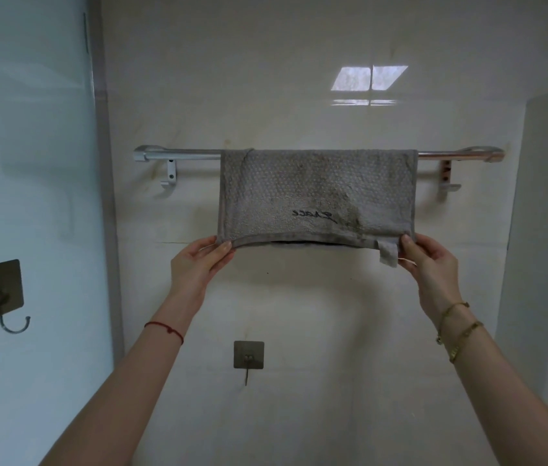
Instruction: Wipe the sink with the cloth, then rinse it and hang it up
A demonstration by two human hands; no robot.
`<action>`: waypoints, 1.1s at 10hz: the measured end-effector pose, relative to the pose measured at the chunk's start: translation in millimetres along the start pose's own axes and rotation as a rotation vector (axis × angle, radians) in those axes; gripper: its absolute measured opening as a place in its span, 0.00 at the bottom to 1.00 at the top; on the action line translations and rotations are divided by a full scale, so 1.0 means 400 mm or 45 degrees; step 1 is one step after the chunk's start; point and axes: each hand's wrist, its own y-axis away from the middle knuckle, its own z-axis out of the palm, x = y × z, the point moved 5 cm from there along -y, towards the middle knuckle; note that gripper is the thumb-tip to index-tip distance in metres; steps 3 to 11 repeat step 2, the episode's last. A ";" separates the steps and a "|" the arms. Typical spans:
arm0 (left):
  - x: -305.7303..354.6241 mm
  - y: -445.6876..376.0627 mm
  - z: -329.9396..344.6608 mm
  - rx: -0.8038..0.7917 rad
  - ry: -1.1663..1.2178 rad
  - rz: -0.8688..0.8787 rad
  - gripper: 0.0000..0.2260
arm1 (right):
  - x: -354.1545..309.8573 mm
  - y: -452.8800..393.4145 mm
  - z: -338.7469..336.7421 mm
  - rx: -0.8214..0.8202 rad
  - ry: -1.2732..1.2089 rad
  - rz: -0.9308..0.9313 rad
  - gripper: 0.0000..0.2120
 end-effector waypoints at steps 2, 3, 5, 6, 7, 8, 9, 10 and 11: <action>-0.003 -0.005 -0.013 0.015 -0.232 -0.018 0.15 | -0.004 0.025 -0.024 0.132 0.161 -0.043 0.11; -0.003 -0.005 -0.013 0.015 -0.232 -0.018 0.15 | -0.004 0.025 -0.024 0.132 0.161 -0.043 0.11; -0.003 -0.005 -0.013 0.015 -0.232 -0.018 0.15 | -0.004 0.025 -0.024 0.132 0.161 -0.043 0.11; -0.003 -0.005 -0.013 0.015 -0.232 -0.018 0.15 | -0.004 0.025 -0.024 0.132 0.161 -0.043 0.11; -0.003 -0.005 -0.013 0.015 -0.232 -0.018 0.15 | -0.004 0.025 -0.024 0.132 0.161 -0.043 0.11; -0.003 -0.005 -0.013 0.015 -0.232 -0.018 0.15 | -0.004 0.025 -0.024 0.132 0.161 -0.043 0.11; -0.003 -0.005 -0.013 0.015 -0.232 -0.018 0.15 | -0.004 0.025 -0.024 0.132 0.161 -0.043 0.11; -0.003 -0.005 -0.013 0.015 -0.232 -0.018 0.15 | -0.004 0.025 -0.024 0.132 0.161 -0.043 0.11; -0.003 -0.005 -0.013 0.015 -0.232 -0.018 0.15 | -0.004 0.025 -0.024 0.132 0.161 -0.043 0.11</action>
